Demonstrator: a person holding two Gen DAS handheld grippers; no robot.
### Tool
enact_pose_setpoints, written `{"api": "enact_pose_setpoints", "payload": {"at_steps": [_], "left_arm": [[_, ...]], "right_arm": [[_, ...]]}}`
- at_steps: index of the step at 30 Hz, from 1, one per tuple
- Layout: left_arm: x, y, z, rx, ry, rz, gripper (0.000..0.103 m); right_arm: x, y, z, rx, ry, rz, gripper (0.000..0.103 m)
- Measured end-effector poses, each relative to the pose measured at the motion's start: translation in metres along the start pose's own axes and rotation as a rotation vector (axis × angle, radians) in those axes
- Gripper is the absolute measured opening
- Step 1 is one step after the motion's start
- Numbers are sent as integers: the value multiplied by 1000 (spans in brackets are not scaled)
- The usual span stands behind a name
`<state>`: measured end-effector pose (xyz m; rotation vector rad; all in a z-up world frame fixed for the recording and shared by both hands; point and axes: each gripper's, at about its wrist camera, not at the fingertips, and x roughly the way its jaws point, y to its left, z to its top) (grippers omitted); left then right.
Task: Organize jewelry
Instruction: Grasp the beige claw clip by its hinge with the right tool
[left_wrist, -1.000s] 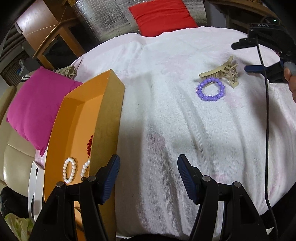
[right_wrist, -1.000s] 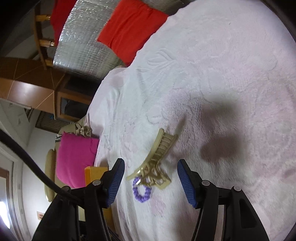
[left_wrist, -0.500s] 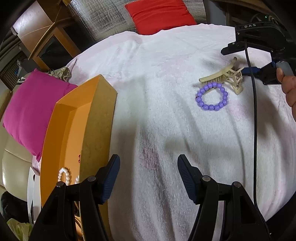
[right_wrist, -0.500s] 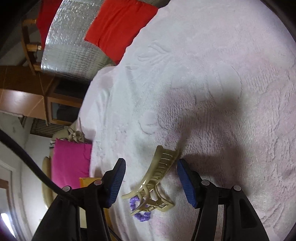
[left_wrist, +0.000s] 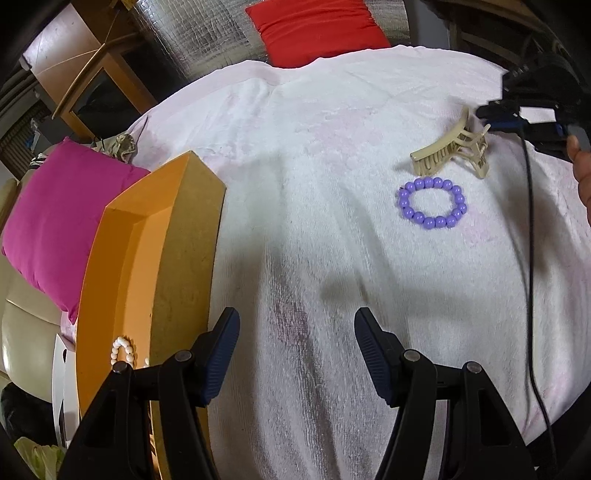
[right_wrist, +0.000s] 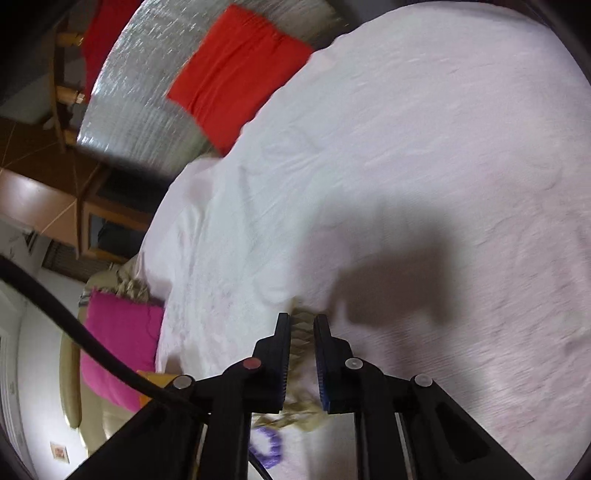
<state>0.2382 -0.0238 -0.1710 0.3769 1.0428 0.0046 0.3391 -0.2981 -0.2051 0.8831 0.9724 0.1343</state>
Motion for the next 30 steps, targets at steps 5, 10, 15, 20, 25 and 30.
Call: {"api": "enact_pose_setpoints", "payload": {"at_steps": [5,10,15,20,25,30], "left_arm": [[1,-1,9,-17,-9,-36,65],[3,8,10,-62,-8,-41,65],[11,23,3,-120,22,-47,65],[7,21,1,-120,25,-67,65],[-2,20,4,-103,7,-73,65],[-6,15,9,-94,2,-84,65]], "right_arm": [[-12,-17,10,17,-6,-8,17],[-16,10,-5,-200,102,35,44],[-27,28,-33,-426,104,26,73],[-20,36,-53,-550,72,-34,71],[7,48,-61,-603,59,-93,53],[13,46,-59,-595,23,-145,35]]}}
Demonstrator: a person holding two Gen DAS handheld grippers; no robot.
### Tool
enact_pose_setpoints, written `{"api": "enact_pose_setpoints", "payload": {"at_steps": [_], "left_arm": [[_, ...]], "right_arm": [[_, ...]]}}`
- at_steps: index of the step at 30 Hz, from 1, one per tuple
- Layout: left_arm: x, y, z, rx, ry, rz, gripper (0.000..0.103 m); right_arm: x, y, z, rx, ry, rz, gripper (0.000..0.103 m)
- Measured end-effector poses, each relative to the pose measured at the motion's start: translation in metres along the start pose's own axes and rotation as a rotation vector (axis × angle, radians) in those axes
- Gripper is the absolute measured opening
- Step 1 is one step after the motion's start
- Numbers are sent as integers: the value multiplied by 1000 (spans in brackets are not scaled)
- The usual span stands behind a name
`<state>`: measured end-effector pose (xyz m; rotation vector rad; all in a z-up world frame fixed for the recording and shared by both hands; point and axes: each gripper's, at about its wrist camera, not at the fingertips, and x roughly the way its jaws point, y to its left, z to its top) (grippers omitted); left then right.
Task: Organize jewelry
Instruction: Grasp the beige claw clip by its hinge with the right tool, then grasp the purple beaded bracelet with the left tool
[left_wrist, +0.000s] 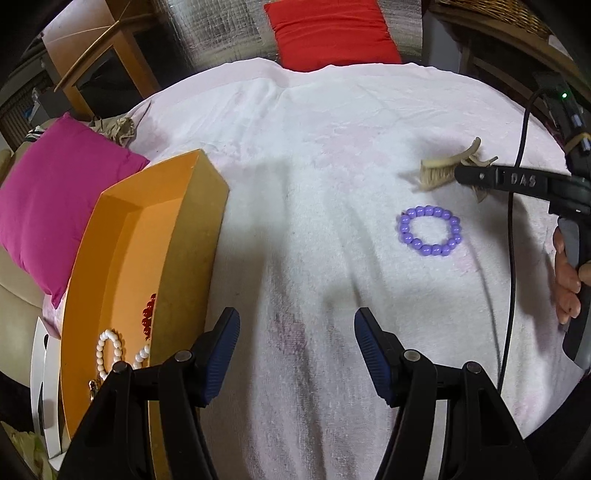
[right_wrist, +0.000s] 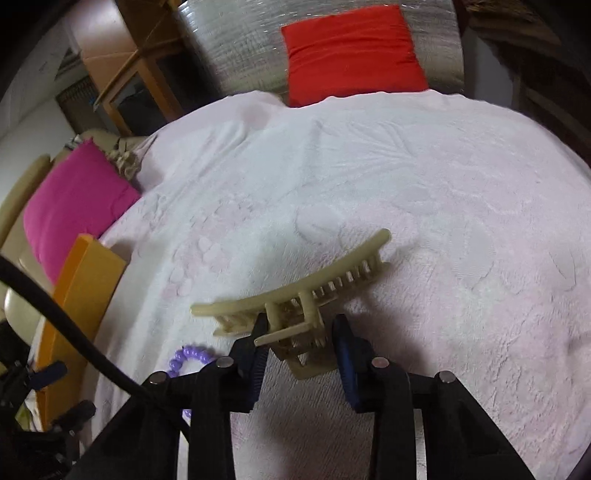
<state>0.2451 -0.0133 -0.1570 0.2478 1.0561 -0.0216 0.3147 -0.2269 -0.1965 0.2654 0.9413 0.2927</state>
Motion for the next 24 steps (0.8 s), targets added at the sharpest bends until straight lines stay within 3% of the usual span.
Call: {"api": "enact_pose_setpoints", "payload": {"at_steps": [7,11,15,17,24], "left_arm": [[4,-24,20,33,-34,-70,65],[16,-35,32,6,-42,-163,66],[29,-45,40,-24,-45,-268,66],[34,-53,43,-27,-50,-305,71],[57,-74,50,-15,-7,-311,76]], "right_arm": [[-25,-39,5,152,-39,8,33],[-31,-52,0,136,-45,-97,31],[-28,-54,-5,102,-26,-136,31],[-30,-56,-6,103,-24,-131,31],[-27,-61,-6,139,1,-119,31]]}}
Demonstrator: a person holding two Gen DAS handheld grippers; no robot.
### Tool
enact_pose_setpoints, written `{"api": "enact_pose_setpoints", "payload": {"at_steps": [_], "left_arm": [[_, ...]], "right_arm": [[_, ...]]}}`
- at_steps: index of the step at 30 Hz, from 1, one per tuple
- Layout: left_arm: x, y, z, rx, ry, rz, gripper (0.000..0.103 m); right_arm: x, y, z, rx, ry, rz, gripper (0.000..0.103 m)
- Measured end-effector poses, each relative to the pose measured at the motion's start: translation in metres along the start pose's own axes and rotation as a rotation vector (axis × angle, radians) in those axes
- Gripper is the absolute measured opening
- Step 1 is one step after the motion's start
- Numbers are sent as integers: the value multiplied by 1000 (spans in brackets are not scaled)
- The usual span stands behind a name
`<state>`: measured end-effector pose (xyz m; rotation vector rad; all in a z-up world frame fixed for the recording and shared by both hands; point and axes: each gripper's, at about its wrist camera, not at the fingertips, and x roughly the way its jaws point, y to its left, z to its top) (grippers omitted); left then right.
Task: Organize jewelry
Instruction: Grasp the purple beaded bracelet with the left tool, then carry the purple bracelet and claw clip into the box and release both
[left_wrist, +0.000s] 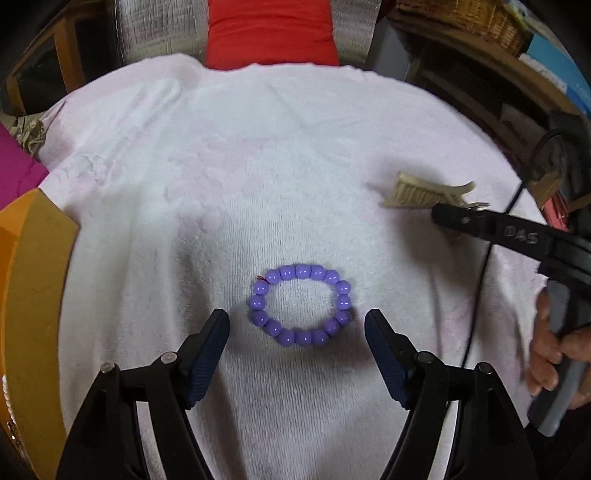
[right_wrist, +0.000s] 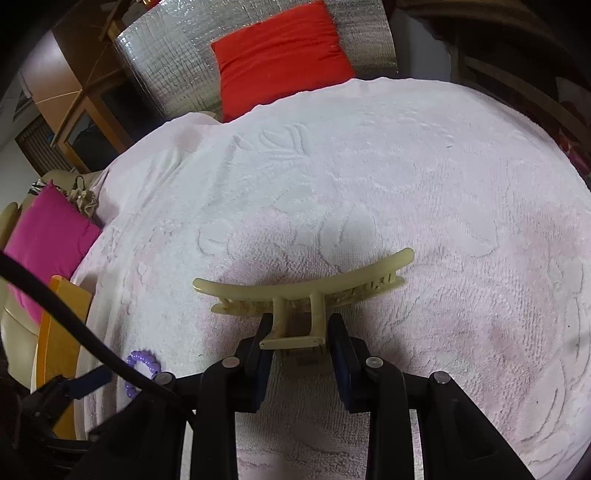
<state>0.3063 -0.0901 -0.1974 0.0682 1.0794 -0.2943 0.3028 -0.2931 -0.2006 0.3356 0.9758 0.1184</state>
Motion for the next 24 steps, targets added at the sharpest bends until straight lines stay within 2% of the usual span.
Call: {"api": "enact_pose_setpoints", "payload": {"at_steps": [5,6,7,9,10,12,15,24], "left_arm": [[6,-1,4,-1,-33,-3,76],[6,-2,4,5,-45,-8,71],[7,-2,6,12,-52,-10,58],[6,-4,7,35,-69,-5,48],[6,-5,7,41,-73,-11,37],[5,-6,7,49,-78,-22,22],[2,-4,6,48,-86,-40,11],[-30,-1,-15,42,-132,-62,9]], "right_arm": [[3,-1,1,9,5,10,31],[3,-2,0,8,4,11,31],[4,-2,0,7,2,10,31],[4,-1,0,6,0,10,31],[4,-1,0,6,0,10,31],[4,-1,1,7,-1,11,31],[3,0,0,7,-2,9,31],[-1,3,0,-2,-21,10,30]]}}
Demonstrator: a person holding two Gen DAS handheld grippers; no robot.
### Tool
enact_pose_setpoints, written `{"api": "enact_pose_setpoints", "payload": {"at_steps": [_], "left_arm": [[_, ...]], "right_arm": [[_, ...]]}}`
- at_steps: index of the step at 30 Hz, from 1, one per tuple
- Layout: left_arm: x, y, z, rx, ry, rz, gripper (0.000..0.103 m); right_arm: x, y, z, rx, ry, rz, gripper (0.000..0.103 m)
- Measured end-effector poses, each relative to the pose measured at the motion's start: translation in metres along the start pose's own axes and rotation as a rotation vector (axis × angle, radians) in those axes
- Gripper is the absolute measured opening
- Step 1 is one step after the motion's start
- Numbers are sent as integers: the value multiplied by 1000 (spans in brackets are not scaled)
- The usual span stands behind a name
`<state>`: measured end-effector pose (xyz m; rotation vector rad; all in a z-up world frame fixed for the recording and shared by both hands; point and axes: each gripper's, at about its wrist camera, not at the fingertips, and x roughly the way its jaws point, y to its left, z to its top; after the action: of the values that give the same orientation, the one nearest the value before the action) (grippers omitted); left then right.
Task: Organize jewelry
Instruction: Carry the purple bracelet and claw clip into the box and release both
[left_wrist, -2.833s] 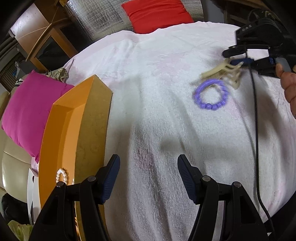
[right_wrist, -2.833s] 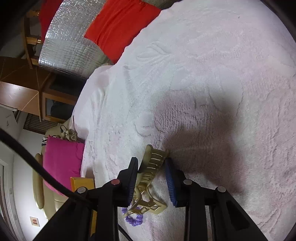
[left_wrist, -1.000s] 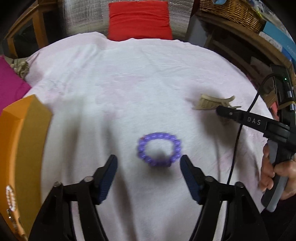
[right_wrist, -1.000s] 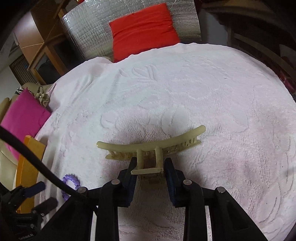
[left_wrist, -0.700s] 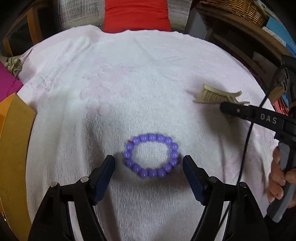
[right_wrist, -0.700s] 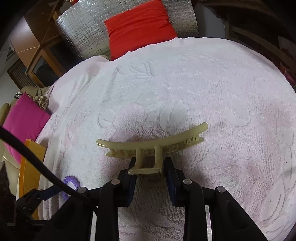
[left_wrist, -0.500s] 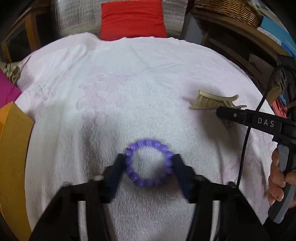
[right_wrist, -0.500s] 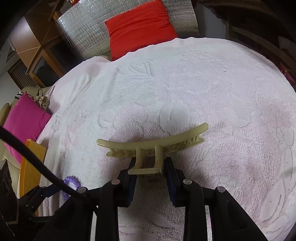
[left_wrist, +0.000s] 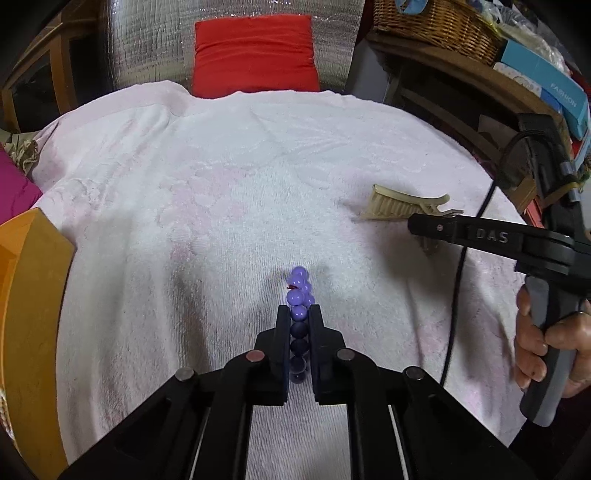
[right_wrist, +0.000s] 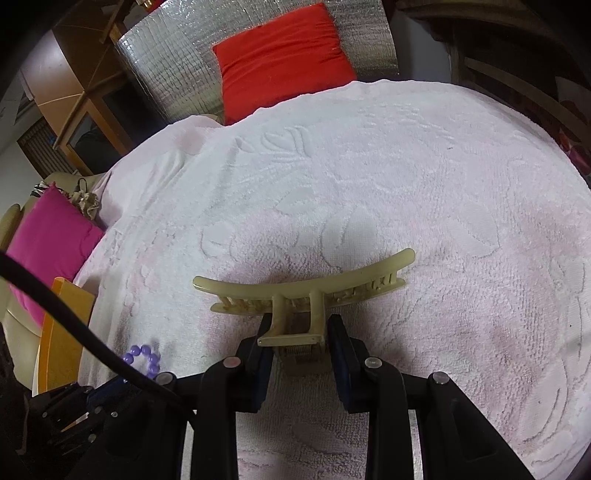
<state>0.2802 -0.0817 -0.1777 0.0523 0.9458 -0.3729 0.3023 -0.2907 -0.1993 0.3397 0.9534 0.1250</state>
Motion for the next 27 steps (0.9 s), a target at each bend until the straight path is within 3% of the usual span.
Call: {"api": "enact_pose_setpoints", "payload": {"at_steps": [6,15,27], "left_arm": [[-38,10,-14,-45,-59,2,9],[-108,46,-38,-150,-149,23,9],[-191,102,-65,-196,-263,171,9]], "right_arm": [[-7,11,-1,-23,-28,12,29],[-18,58,-12,-117,-57,29,29],[-42,134,-41,-221,-102,107,28]]}}
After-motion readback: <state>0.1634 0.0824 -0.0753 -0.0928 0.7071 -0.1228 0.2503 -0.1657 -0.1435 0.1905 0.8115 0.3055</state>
